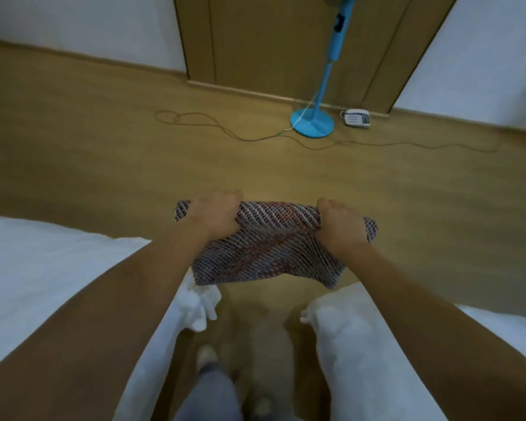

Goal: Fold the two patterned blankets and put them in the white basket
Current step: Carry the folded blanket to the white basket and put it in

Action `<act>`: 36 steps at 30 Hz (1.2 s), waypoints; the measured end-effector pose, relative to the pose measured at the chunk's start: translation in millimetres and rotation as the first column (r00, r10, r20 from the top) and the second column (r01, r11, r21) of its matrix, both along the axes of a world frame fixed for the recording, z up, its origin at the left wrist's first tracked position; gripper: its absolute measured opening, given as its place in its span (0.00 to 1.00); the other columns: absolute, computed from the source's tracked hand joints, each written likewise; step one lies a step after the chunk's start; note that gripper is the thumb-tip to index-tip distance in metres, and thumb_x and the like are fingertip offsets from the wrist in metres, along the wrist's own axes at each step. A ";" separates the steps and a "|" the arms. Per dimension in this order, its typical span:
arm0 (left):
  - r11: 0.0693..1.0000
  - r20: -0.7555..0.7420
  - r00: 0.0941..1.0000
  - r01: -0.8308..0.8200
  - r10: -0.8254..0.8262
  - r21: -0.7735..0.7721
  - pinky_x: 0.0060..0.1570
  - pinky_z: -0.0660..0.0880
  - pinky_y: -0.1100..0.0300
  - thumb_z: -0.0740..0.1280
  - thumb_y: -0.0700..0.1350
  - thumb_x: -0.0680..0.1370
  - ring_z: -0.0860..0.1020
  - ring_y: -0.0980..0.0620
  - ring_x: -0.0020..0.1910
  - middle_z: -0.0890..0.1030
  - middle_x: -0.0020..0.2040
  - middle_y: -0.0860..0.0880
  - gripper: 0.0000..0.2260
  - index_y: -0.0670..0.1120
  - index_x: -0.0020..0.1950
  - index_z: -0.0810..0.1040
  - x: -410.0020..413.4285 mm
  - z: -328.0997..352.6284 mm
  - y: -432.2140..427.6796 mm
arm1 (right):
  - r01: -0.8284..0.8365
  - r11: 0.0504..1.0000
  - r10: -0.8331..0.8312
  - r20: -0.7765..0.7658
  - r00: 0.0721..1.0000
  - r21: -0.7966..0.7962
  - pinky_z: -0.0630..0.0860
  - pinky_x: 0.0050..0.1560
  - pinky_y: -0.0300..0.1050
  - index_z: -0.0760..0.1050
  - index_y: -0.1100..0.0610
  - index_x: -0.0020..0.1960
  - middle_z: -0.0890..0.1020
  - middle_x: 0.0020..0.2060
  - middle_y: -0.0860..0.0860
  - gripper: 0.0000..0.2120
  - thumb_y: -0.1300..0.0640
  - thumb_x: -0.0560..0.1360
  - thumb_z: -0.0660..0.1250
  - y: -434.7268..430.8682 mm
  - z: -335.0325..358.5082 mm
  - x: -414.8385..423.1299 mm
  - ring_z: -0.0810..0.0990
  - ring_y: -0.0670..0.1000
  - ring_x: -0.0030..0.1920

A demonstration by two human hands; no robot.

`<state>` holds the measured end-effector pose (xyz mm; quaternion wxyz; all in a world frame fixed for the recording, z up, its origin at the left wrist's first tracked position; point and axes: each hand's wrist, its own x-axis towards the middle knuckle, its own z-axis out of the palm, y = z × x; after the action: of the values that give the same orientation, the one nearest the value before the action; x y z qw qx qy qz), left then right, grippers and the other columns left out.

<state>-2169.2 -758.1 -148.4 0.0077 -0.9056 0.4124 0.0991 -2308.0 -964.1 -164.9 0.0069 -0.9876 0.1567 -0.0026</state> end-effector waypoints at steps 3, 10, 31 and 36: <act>0.994 0.023 0.994 0.103 -0.104 0.024 0.29 0.68 0.58 0.68 0.49 0.73 0.73 0.47 0.33 0.71 0.33 0.48 0.13 0.45 0.47 0.66 34.2 -1.8 -55.6 | 0.107 0.994 -0.107 -0.012 0.994 0.012 0.65 0.39 0.46 0.67 0.58 0.53 0.77 0.48 0.56 0.14 0.56 0.72 0.68 -39.6 -1.9 12.1 0.75 0.58 0.48; 0.911 0.044 0.910 0.412 -0.413 0.022 0.36 0.73 0.56 0.68 0.52 0.72 0.77 0.45 0.42 0.78 0.43 0.45 0.14 0.46 0.49 0.67 115.9 7.1 -221.9 | 0.424 0.905 -0.425 0.009 0.905 0.039 0.64 0.40 0.46 0.67 0.58 0.51 0.77 0.48 0.56 0.12 0.57 0.72 0.67 -142.2 1.9 41.4 0.75 0.58 0.48; 0.464 0.141 0.454 0.885 -0.880 0.046 0.37 0.67 0.57 0.65 0.52 0.74 0.77 0.43 0.46 0.79 0.47 0.45 0.11 0.48 0.46 0.66 51.0 19.8 -754.3 | 0.878 0.476 -0.879 0.069 0.473 0.046 0.65 0.38 0.46 0.65 0.56 0.47 0.77 0.44 0.54 0.10 0.53 0.72 0.65 -522.6 1.9 -54.8 0.75 0.57 0.45; 0.376 0.164 0.367 0.926 -0.916 0.028 0.36 0.66 0.57 0.66 0.53 0.73 0.77 0.43 0.46 0.79 0.47 0.45 0.13 0.49 0.45 0.63 21.6 11.7 -871.2 | 0.924 0.373 -0.928 0.051 0.370 0.080 0.67 0.37 0.47 0.60 0.54 0.44 0.76 0.45 0.54 0.12 0.55 0.73 0.64 -613.6 0.1 -81.5 0.74 0.57 0.47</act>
<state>-2147.5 -1629.4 -136.7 0.0615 -0.5259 0.8483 -0.0056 -2389.5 -1577.7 -164.7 0.0297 -0.7292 0.6821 -0.0462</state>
